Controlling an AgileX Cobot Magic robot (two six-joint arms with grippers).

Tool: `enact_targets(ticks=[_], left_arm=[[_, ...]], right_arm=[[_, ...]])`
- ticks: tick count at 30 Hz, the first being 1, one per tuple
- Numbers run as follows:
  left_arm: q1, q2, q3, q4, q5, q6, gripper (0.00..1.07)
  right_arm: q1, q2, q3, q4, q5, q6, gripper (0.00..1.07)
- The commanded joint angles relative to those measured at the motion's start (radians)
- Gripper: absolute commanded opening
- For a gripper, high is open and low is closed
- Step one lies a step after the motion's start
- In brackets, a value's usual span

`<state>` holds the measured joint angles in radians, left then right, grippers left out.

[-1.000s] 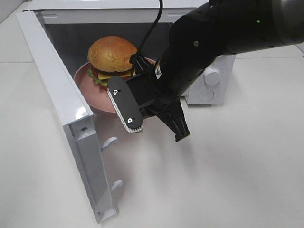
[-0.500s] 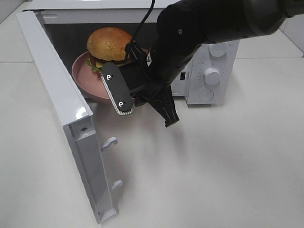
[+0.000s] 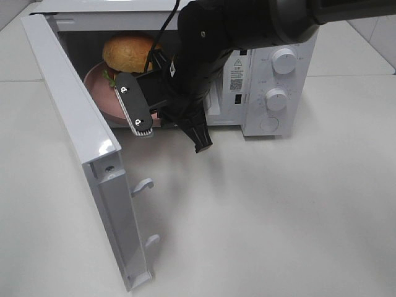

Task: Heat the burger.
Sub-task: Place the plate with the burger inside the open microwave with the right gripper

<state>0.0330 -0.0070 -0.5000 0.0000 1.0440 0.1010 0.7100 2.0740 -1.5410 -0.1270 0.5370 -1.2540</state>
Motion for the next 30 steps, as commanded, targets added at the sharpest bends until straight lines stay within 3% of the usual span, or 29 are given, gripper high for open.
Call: enact_targets(ticks=[1, 30], left_arm=[[0.004, -0.018, 0.002, -0.006, -0.009, -0.005, 1.01], [0.004, -0.018, 0.002, -0.006, -0.009, -0.005, 1.01]], right_arm=[[-0.011, 0.017, -0.060, -0.008, -0.025, -0.015, 0.00], [-0.079, 0.247, -0.415, 0.010, 0.065, 0.017, 0.00]])
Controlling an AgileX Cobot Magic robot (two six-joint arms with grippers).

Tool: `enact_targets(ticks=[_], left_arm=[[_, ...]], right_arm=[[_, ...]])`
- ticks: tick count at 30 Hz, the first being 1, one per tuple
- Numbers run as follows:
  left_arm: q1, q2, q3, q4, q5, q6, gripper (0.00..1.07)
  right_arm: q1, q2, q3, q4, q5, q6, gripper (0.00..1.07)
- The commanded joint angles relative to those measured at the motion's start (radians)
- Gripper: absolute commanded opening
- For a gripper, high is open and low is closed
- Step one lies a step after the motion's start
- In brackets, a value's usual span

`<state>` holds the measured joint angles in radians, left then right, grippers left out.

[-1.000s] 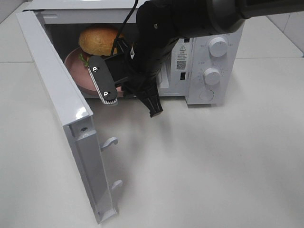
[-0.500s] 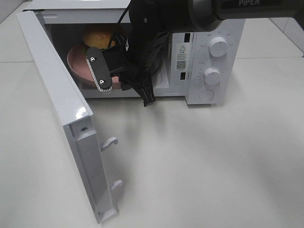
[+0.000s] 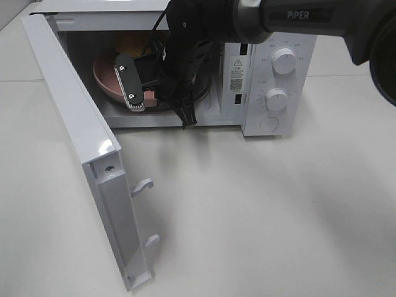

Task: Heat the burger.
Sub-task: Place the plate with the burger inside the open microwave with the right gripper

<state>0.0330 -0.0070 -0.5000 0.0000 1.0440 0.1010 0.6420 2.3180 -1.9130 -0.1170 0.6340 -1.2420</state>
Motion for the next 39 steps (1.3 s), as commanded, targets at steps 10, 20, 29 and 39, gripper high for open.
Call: enact_targets(ticks=[10, 20, 29, 39], left_arm=[[0.004, -0.018, 0.002, -0.006, -0.009, -0.005, 1.01], [0.004, -0.018, 0.002, -0.006, -0.009, -0.005, 1.01], [0.004, -0.018, 0.002, -0.006, -0.009, -0.005, 1.01], [0.004, -0.018, 0.002, -0.006, -0.009, -0.005, 1.01]], right_arm=[[-0.022, 0.053, -0.112, 0.006, -0.014, 0.009, 0.00], [-0.030, 0.076, -0.129, -0.001, -0.027, 0.008, 0.00], [-0.037, 0.108, -0.178, 0.003, -0.024, 0.018, 0.00], [-0.047, 0.117, -0.178, 0.012, -0.032, 0.018, 0.00]])
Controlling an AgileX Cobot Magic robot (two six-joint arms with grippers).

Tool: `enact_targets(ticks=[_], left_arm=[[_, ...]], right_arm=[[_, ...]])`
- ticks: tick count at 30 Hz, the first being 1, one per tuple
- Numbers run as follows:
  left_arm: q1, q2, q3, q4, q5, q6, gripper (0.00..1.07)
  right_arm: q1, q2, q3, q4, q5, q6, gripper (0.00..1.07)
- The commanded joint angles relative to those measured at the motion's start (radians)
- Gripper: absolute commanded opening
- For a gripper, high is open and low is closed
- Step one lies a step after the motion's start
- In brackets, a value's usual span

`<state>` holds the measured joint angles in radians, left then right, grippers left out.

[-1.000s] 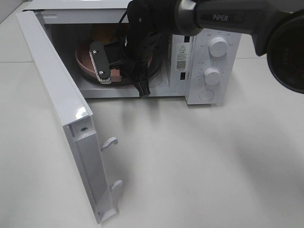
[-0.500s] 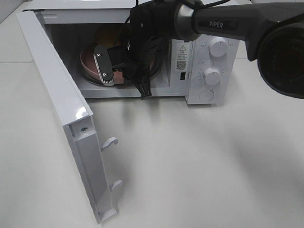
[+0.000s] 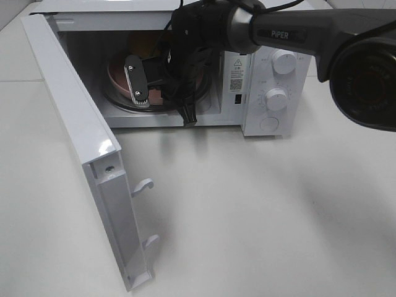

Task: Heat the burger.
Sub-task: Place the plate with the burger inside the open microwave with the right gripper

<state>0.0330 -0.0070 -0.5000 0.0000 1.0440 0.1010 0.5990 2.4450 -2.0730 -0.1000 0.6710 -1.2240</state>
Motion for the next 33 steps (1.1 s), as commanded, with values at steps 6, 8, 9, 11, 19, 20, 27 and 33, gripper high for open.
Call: enact_targets(ticks=[6, 8, 9, 11, 19, 20, 27, 33], left_arm=[[0.004, -0.018, 0.002, -0.006, -0.009, -0.005, 1.01], [0.004, -0.018, 0.002, -0.006, -0.009, -0.005, 1.01], [0.004, -0.018, 0.002, -0.006, -0.009, -0.005, 1.01], [0.004, -0.018, 0.002, -0.006, -0.009, -0.005, 1.01], [0.004, -0.018, 0.002, -0.006, -0.009, -0.005, 1.01], [0.004, -0.018, 0.002, -0.006, -0.009, -0.005, 1.01], [0.004, -0.018, 0.002, -0.006, -0.009, -0.005, 1.01], [0.004, -0.018, 0.002, -0.006, -0.009, -0.005, 1.01]], right_arm=[[-0.004, -0.010, -0.018, 0.015, -0.080, 0.000, 0.00], [-0.004, -0.010, -0.018, 0.015, -0.078, -0.002, 0.00], [-0.004, -0.010, -0.018, 0.015, -0.078, -0.002, 0.00], [-0.004, -0.010, -0.018, 0.017, -0.077, -0.002, 0.00], [-0.003, -0.010, -0.018, 0.037, -0.072, -0.004, 0.00], [-0.003, -0.010, -0.018, 0.037, -0.072, -0.004, 0.00], [0.010, -0.010, -0.018, 0.045, -0.069, -0.014, 0.00], [0.010, -0.010, -0.018, 0.044, -0.052, -0.014, 0.03]])
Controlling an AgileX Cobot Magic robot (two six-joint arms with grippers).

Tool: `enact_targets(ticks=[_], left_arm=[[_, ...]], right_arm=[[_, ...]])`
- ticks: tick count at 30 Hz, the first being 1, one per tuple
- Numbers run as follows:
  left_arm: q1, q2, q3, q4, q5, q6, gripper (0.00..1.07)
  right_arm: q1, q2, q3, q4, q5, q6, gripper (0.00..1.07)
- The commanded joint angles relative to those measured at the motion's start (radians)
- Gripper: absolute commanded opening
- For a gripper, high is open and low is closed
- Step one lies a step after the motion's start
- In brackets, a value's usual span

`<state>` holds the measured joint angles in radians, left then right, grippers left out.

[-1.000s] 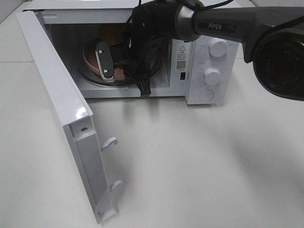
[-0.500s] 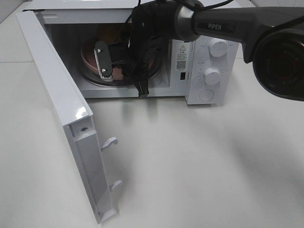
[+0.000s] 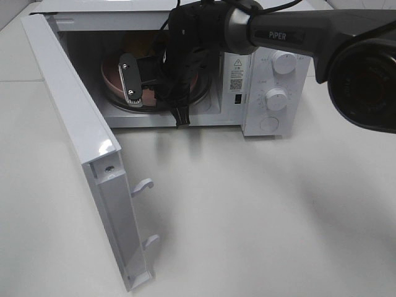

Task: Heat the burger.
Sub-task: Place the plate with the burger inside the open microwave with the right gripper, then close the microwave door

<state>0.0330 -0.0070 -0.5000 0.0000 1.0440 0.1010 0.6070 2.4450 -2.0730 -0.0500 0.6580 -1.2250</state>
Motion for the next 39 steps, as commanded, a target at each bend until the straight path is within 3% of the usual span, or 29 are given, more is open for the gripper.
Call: enact_targets(ticks=[1, 6, 8, 9, 10, 12, 13, 14, 15, 22, 39], left_arm=[[0.004, -0.018, 0.002, -0.006, -0.009, -0.005, 1.01], [0.004, -0.018, 0.002, -0.006, -0.009, -0.005, 1.01], [0.004, -0.018, 0.002, -0.006, -0.009, -0.005, 1.01], [0.004, -0.018, 0.002, -0.006, -0.009, -0.005, 1.01], [0.004, -0.018, 0.002, -0.006, -0.009, -0.005, 1.01], [0.004, -0.018, 0.002, -0.006, -0.009, -0.005, 1.01], [0.004, -0.018, 0.002, -0.006, -0.009, -0.005, 1.01], [0.004, -0.018, 0.002, -0.006, -0.009, -0.005, 1.01], [0.004, -0.018, 0.002, -0.006, -0.009, -0.005, 1.01], [0.004, -0.018, 0.002, -0.006, -0.009, -0.005, 1.01], [0.004, -0.018, 0.002, -0.006, -0.009, -0.005, 1.01]], right_arm=[[0.002, -0.010, -0.018, -0.006, -0.037, -0.013, 0.04], [0.002, -0.010, -0.018, -0.006, -0.038, -0.010, 0.12], [0.002, -0.010, -0.018, -0.003, -0.038, -0.009, 0.23], [0.002, -0.010, -0.018, -0.003, -0.038, -0.009, 0.23], [0.002, -0.011, -0.018, 0.000, -0.045, -0.008, 0.31], [0.002, -0.011, -0.018, 0.001, -0.046, -0.005, 0.35], [0.002, -0.013, -0.018, 0.010, -0.043, 0.006, 0.44], [0.002, -0.013, -0.018, 0.010, -0.043, 0.006, 0.44], [0.002, -0.016, -0.018, 0.016, -0.038, 0.009, 0.51], [0.002, -0.033, -0.018, 0.016, 0.007, 0.013, 0.68], [0.002, -0.066, -0.018, 0.015, 0.144, -0.014, 0.71]])
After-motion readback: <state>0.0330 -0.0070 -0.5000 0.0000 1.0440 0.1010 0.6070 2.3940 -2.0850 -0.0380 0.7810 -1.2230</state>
